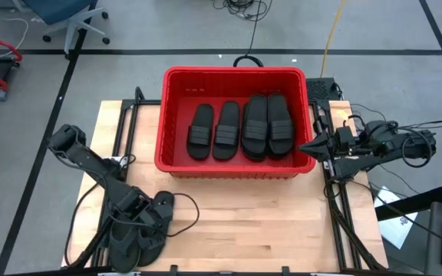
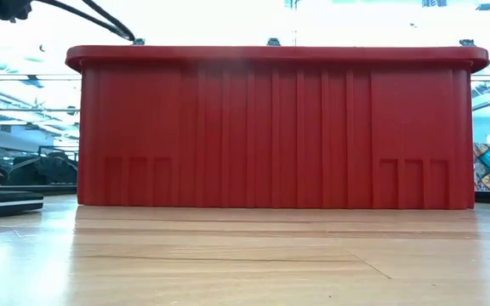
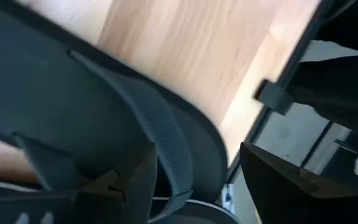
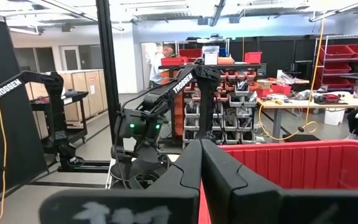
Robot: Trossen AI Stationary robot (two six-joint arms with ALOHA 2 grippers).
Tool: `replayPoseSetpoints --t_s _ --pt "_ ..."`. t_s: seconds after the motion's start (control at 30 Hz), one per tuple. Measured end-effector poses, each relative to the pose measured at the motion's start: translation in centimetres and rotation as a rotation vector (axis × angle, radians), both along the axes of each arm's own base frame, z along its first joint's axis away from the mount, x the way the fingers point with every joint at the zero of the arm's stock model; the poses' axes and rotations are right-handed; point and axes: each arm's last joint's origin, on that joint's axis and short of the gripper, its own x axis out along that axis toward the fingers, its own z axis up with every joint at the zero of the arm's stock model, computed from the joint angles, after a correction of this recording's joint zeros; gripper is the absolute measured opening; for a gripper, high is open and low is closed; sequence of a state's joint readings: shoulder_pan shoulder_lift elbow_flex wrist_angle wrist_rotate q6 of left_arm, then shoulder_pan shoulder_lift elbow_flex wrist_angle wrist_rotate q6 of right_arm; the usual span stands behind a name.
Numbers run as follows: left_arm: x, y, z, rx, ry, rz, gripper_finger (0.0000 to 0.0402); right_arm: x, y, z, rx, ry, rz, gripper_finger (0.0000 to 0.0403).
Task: Pick and place slides into bin
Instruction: Put the black slipper into the red bin
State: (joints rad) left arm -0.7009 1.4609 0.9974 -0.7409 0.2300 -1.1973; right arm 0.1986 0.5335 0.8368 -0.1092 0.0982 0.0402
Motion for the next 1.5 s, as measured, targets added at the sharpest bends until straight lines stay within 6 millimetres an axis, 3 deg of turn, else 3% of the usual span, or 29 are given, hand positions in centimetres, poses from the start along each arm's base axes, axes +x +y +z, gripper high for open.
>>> replayPoseSetpoints --t_s 0.2,0.43,0.57,0.83,1.0,1.13,1.33,1.5 --pt "-0.1 0.1 -0.3 0.006 -0.007 -0.013 0.0221 0.0 0.0 0.0 0.0 0.002 0.0 0.0" --pt "-0.6 0.5 -3.2 -0.043 0.019 0.055 0.022 0.0 0.0 -0.2 -0.004 0.023 0.0 0.0" --pt "-0.9 0.7 -3.9 -0.028 0.037 0.058 0.0212 0.0 0.0 -0.2 0.015 0.026 0.002 0.0" --pt "-1.3 1.2 -4.8 -0.015 0.059 0.05 0.0144 0.0 0.0 -0.2 0.024 0.026 0.003 0.0" --pt "-1.0 1.0 -4.6 -0.035 -0.009 -0.024 0.0074 0.0 0.0 -0.2 0.019 0.026 0.001 0.0" --pt "-0.3 0.8 -4.3 -0.089 -0.073 -0.051 0.001 0.0 0.0 -0.2 0.014 0.025 0.0 0.0" --pt "1.3 0.4 -1.9 -0.201 -0.248 -0.083 0.0003 0.0 0.0 -0.2 -0.036 0.02 -0.005 0.0" --pt "2.6 0.0 1.9 -0.323 -0.485 -0.114 0.0003 0.0 0.0 -0.2 -0.037 0.019 -0.005 0.0"
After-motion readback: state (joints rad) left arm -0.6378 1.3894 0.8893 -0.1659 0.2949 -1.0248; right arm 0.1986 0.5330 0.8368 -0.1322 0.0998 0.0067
